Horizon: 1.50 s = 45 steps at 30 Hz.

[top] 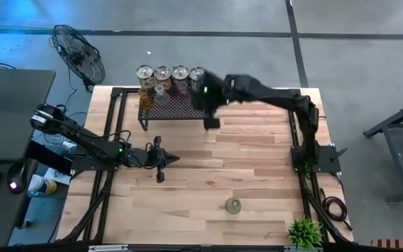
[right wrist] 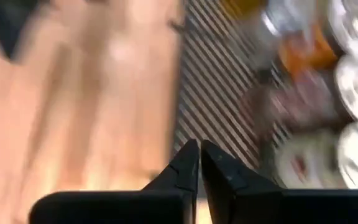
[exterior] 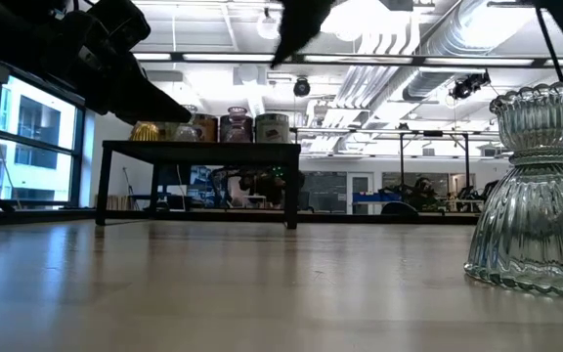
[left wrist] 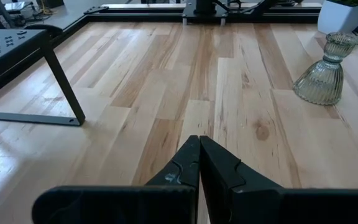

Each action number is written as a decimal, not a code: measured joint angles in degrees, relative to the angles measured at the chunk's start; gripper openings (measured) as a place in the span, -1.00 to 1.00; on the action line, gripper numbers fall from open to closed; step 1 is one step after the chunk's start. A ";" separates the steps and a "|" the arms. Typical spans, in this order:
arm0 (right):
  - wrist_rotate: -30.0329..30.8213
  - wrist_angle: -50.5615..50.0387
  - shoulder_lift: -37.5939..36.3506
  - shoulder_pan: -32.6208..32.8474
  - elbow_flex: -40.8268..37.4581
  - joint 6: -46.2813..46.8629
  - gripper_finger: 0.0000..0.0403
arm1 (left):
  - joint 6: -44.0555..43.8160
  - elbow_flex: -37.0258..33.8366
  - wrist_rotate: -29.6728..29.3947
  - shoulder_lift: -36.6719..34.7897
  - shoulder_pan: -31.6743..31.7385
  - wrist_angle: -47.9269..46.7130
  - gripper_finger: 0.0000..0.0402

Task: Pick & Place candle stick holders
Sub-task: Put the blue candle holder on the shelf aligned with the green scented candle

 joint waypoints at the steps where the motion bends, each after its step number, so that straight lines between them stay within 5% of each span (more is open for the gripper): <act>1: -0.12 1.77 -0.63 1.24 -1.32 0.23 -0.97 | 0.03 0.00 0.00 0.01 0.00 0.02 -0.99; 12: 4.74 49.53 -19.30 9.42 -44.89 13.51 -1.00 | 1.07 0.00 1.17 0.01 0.00 0.80 -0.99; 18: 19.82 48.76 -32.74 17.51 -59.31 24.91 -1.00 | 1.07 0.00 1.16 0.01 0.00 0.44 -0.99; 28: 32.91 29.40 -36.75 36.86 -62.21 51.57 -1.00 | 1.07 0.00 0.83 0.01 0.00 -0.46 -0.99; 39: 29.95 27.46 -31.87 48.02 -62.16 65.65 -0.98 | 1.05 0.00 0.90 0.01 0.00 -0.42 -1.00; 45: 25.60 27.56 -29.26 51.20 -62.13 68.10 -0.67 | 1.06 0.00 0.90 0.01 0.00 -0.42 -1.00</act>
